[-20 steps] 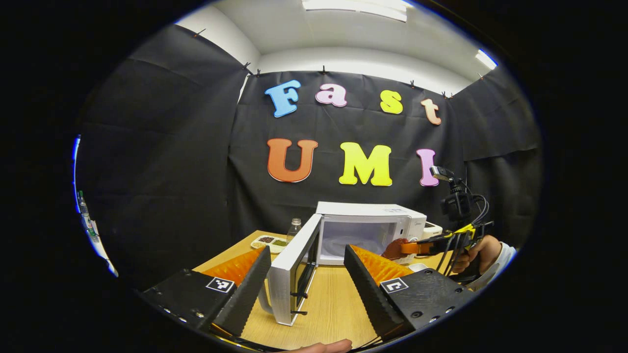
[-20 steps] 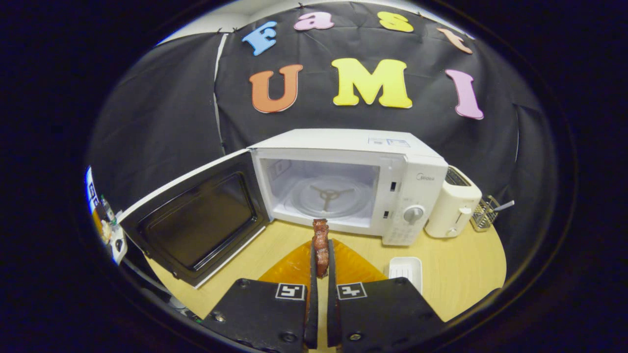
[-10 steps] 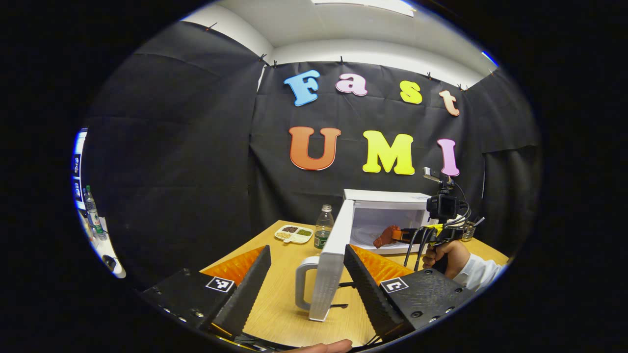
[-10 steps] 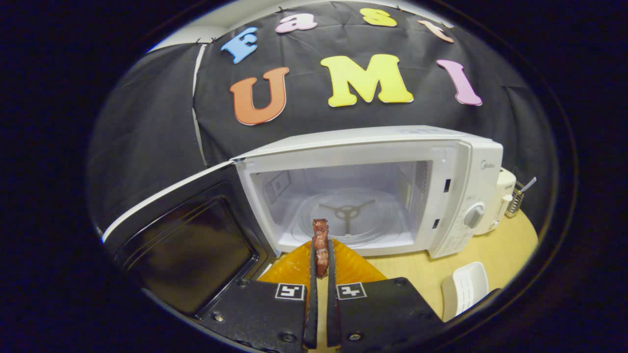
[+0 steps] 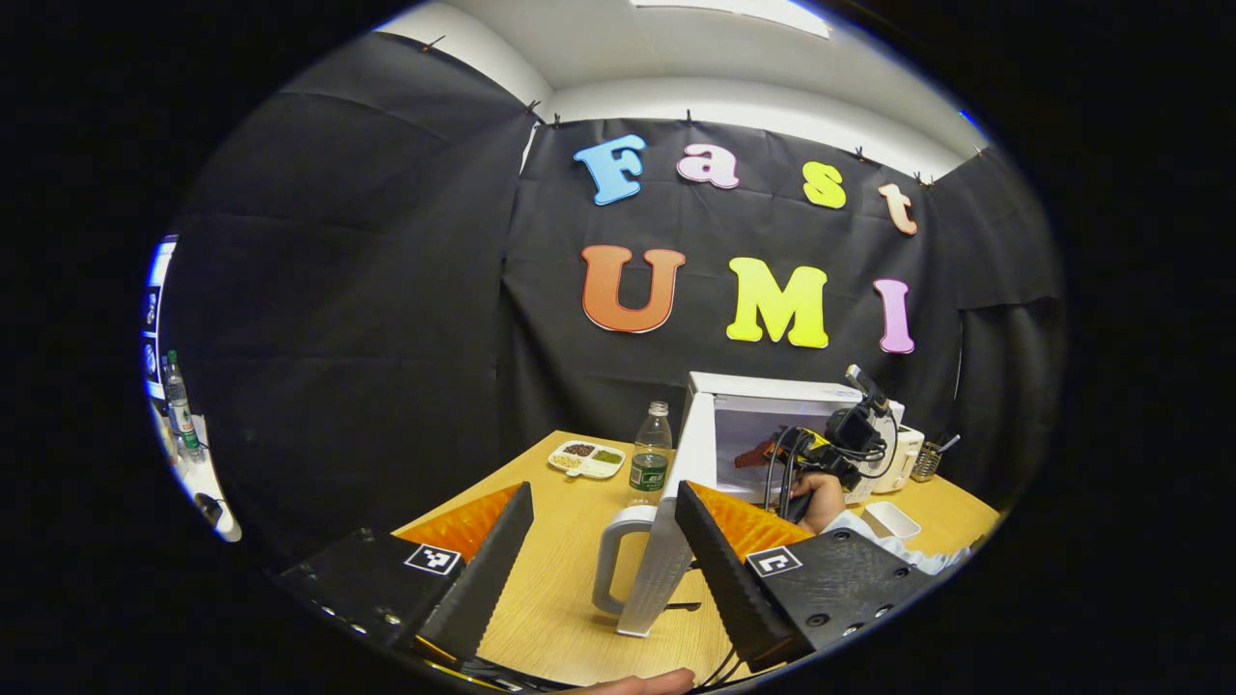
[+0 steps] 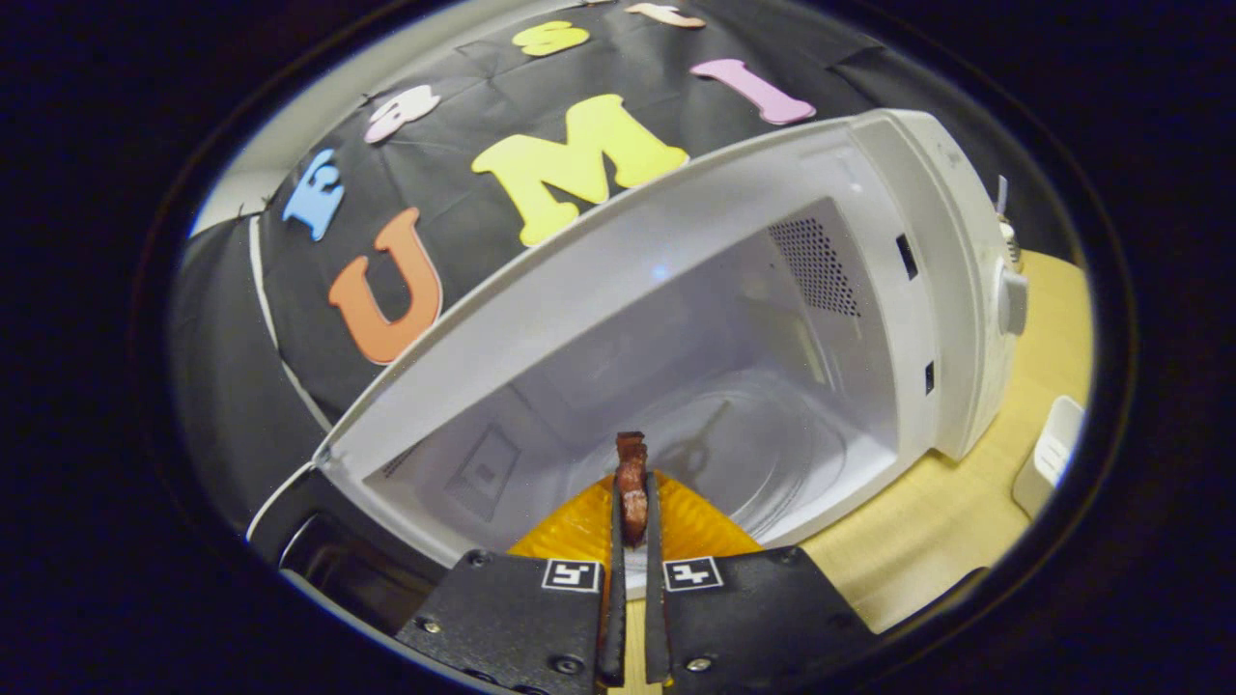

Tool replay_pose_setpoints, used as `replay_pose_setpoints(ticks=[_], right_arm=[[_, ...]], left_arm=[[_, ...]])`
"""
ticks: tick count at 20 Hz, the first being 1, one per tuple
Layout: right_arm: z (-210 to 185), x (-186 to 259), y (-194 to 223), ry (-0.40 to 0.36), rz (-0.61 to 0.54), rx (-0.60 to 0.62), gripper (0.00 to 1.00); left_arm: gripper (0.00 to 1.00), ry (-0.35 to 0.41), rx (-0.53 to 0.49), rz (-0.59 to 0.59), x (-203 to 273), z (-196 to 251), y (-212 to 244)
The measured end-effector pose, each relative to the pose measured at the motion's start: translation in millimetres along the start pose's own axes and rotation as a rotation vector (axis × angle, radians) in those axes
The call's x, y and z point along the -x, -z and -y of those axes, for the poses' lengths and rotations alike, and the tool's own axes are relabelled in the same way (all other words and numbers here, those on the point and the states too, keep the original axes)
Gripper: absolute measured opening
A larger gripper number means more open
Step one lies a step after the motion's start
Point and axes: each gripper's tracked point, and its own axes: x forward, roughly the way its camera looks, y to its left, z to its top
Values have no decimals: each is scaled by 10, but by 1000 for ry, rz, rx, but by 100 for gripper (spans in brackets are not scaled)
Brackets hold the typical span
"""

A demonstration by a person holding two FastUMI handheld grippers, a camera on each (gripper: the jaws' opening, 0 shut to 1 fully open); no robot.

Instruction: Open the microwave oven with the left hand, put the food in, and close the microwave oven.

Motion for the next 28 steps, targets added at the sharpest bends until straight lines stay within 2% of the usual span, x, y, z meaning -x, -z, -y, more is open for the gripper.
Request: replay_pose_setpoints(ticks=[2,3,4,6,8,9,10,11,12,13,14,15,16,22,26,28], right_arm=[[2,-117,44,-2,0,-50,11],[-6,-108,47,-2,2,-54,21],[2,-108,45,5,5,-52,12],[-4,-106,46,7,8,-46,15],[94,-144,3,58,30,-14,18],[184,-143,-50,100,51,30,36],[283,-249,-47,135,69,84,68],[346,-178,-109,162,69,132,100],[348,-96,-130,167,69,162,88],[303,-14,-125,150,61,173,100],[290,54,-156,132,59,176,100],[303,172,-198,121,56,181,89],[299,281,-224,104,48,186,100],[360,1260,-571,2,66,290,100],[626,2161,-963,-31,116,350,100],[738,2675,-1293,-56,190,386,100]], left_arm=[[92,-1,-5,11,23,28,-59],[92,4,-5,17,31,53,-79],[92,12,-7,25,53,97,-95],[92,17,-13,39,96,142,-155],[92,22,-17,54,130,179,-220],[92,28,-19,61,153,209,-237],[92,34,-20,68,171,237,-252],[92,42,-21,73,198,282,-272],[92,50,-22,79,222,315,-290],[92,58,-23,84,232,358,-311],[91,64,-25,86,263,386,-325],[92,71,-31,87,283,439,-321],[92,75,-38,88,298,473,-330],[92,77,-62,76,383,569,-220],[91,16,-71,72,412,411,-154],[91,4,-53,82,384,344,-137]])
